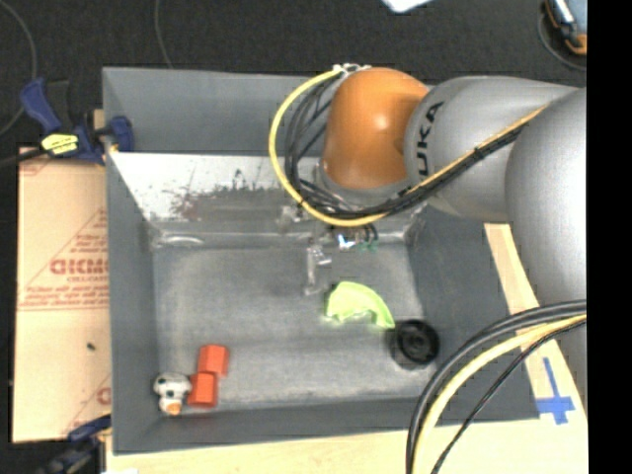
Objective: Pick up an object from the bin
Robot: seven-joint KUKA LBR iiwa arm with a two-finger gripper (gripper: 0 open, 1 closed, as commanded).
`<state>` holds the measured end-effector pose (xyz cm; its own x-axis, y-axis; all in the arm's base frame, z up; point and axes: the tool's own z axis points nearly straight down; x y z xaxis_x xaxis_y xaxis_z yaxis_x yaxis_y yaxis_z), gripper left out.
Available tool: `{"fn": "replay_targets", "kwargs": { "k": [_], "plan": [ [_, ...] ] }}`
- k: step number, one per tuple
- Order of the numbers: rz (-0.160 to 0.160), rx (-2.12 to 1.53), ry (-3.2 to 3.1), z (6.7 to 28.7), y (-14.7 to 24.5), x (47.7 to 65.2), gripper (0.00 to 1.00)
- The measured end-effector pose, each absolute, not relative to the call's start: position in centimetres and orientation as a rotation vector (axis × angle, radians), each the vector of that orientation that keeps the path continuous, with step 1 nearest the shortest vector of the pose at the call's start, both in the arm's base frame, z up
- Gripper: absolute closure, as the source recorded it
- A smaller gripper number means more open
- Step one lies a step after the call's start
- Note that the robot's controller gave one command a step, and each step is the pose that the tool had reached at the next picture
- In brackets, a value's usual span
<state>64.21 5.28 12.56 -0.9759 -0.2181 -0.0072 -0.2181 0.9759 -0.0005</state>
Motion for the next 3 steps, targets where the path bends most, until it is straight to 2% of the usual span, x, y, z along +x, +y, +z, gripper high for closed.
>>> {"fn": "replay_targets", "kwargs": {
  "k": [1, 2, 3],
  "plan": [
    [0.001, -0.087, 3.135, 11.8, -2.6, 60.7, 0.00],
    [0.000, -0.243, 3.125, 7.0, -3.4, 60.8, 0.00],
    [0.002, 0.193, 3.128, 7.1, -6.0, 59.0, 1.00]
  ]
}}
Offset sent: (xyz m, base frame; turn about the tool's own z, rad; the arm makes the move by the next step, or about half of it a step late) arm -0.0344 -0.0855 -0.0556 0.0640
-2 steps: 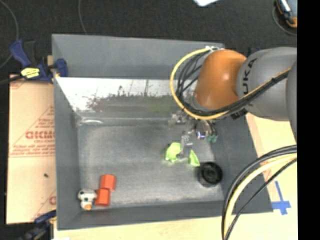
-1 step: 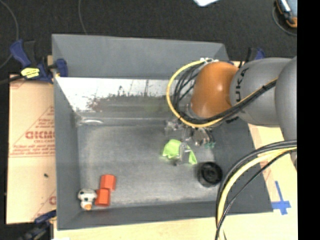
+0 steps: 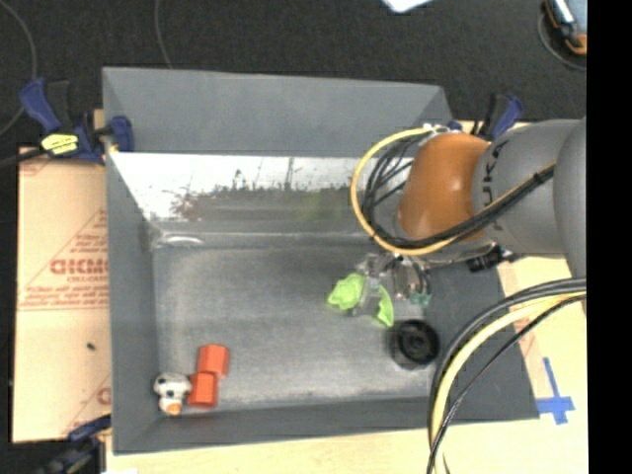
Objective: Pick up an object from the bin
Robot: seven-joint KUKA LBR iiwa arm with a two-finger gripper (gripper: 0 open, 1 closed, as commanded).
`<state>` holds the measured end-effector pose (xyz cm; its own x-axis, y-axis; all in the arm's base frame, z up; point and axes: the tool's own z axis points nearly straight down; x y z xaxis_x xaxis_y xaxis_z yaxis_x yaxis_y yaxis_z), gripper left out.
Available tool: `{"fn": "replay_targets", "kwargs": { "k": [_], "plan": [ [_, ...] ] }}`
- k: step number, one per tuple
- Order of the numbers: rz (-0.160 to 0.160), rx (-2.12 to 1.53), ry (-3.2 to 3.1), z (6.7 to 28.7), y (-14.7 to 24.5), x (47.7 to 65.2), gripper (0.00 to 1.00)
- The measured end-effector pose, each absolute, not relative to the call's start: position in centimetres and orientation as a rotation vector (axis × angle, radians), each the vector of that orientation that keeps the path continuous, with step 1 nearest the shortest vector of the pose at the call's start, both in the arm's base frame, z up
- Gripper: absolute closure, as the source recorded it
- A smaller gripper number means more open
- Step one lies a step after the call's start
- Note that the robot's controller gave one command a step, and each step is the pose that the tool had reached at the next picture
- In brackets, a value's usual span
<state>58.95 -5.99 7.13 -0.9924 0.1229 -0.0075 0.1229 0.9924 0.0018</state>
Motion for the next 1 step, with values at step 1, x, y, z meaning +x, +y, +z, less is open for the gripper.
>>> {"fn": "replay_targets", "kwargs": {
  "k": [1],
  "plan": [
    [0.002, 0.193, 3.128, 7.13, -5.98, 58.95, 1.00]
  ]
}}
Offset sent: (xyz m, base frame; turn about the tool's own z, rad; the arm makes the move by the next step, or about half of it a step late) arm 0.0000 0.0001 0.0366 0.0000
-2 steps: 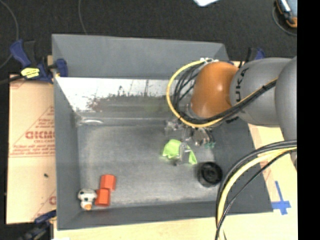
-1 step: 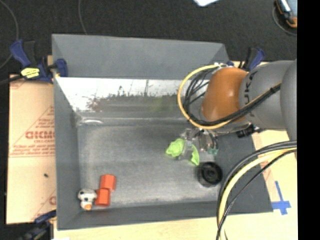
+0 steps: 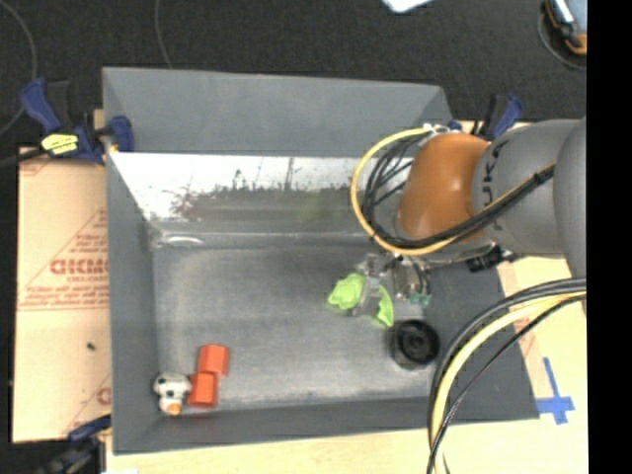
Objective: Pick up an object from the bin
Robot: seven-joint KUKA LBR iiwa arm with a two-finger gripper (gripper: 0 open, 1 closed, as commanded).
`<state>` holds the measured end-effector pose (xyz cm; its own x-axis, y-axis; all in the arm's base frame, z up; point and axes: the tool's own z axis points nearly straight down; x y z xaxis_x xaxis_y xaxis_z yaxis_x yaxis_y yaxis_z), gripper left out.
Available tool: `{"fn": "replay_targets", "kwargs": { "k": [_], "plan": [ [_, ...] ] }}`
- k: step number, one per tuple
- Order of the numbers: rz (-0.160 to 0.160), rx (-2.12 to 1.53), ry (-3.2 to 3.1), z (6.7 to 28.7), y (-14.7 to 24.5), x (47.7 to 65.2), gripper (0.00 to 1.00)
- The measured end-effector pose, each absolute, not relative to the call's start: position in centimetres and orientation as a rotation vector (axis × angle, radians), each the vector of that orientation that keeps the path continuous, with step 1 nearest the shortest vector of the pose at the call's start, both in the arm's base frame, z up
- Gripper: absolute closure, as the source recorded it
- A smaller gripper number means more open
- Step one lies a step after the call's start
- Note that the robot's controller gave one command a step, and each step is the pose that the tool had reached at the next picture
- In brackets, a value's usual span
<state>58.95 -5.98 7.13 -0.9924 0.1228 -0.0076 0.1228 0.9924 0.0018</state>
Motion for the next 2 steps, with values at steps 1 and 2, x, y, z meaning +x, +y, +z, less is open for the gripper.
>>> {"fn": "replay_targets", "kwargs": {
  "k": [1, 2],
  "plan": [
    [0.002, 0.193, 3.128, 7.3, -6.0, 58.9, 1.00],
    [0.002, 0.193, 3.130, 8.5, -6.0, 58.8, 1.00]
  ]
}}
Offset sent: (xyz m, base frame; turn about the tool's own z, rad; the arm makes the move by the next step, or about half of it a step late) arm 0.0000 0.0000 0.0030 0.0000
